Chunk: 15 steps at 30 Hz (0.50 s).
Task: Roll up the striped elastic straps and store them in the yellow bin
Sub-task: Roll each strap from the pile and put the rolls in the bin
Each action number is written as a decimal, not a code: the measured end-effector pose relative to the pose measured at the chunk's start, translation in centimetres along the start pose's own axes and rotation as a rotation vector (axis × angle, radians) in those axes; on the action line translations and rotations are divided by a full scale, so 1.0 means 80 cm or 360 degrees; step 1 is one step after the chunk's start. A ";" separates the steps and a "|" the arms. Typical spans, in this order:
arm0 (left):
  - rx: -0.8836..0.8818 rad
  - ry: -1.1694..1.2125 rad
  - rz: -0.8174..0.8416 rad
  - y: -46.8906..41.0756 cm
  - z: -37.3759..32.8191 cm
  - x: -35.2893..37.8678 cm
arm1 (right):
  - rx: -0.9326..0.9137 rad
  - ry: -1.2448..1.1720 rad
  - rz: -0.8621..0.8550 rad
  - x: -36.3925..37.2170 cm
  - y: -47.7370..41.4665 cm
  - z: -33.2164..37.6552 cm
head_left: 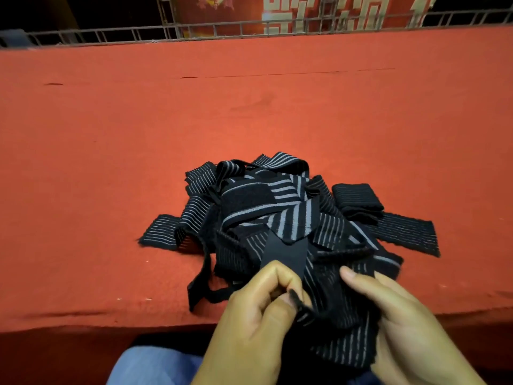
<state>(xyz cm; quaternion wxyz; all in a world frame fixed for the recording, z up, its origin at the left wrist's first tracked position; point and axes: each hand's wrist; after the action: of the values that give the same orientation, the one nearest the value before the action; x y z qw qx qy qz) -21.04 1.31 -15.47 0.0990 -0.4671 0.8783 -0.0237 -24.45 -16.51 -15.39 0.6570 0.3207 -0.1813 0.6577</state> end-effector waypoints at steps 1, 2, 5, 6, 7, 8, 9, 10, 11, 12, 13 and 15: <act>0.0002 0.0030 -0.0013 0.001 0.004 0.000 | 0.0004 0.0019 0.0008 0.007 0.001 0.002; -0.0015 0.0026 -0.0068 0.001 0.008 0.001 | -0.0006 0.0044 0.0019 0.007 0.001 0.003; 0.0004 -0.0089 -0.0197 0.005 0.008 0.004 | -0.0010 0.0193 -0.0042 -0.005 -0.004 -0.001; 0.0003 -0.0107 -0.0217 0.005 0.008 0.005 | -0.0013 0.0290 -0.0076 -0.008 -0.004 -0.003; 0.0003 -0.0140 -0.0257 0.005 0.006 0.006 | -0.0017 0.0363 -0.0110 -0.012 -0.004 -0.006; 0.0004 -0.0165 -0.0304 0.003 0.007 0.006 | -0.0015 0.0422 -0.0104 -0.014 -0.004 -0.007; 0.0003 -0.0189 -0.0332 0.001 0.006 0.006 | -0.0024 0.0487 -0.0102 -0.012 -0.003 -0.006; -0.0001 -0.0227 -0.0364 -0.001 0.008 0.005 | -0.0055 0.0572 -0.0115 -0.014 -0.002 -0.007; -0.0012 -0.0269 -0.0394 -0.004 0.007 0.004 | -0.0083 0.0683 -0.0128 -0.015 -0.002 -0.007; -0.0021 -0.0317 -0.0416 -0.006 0.007 0.002 | -0.0113 0.0794 -0.0111 -0.016 -0.002 -0.007; -0.0032 -0.0352 -0.0418 -0.007 0.007 0.001 | -0.0137 0.0909 -0.0110 -0.013 -0.001 -0.007; -0.0044 -0.0465 -0.0402 -0.010 0.009 -0.002 | -0.0177 0.1124 -0.0054 -0.010 0.001 -0.005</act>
<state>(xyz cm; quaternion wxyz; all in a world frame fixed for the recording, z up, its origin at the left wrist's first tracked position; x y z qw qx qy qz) -20.17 1.08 -16.03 0.2153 -0.5734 0.7893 0.0442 -24.68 -16.90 -16.19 0.7065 0.0404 0.0269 0.7061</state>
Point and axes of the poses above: each hand's wrist, its own y-axis away from the middle knuckle, its own x-axis out of the palm, z = x × y, and after that the axes turned 9 degrees about z, right-handed
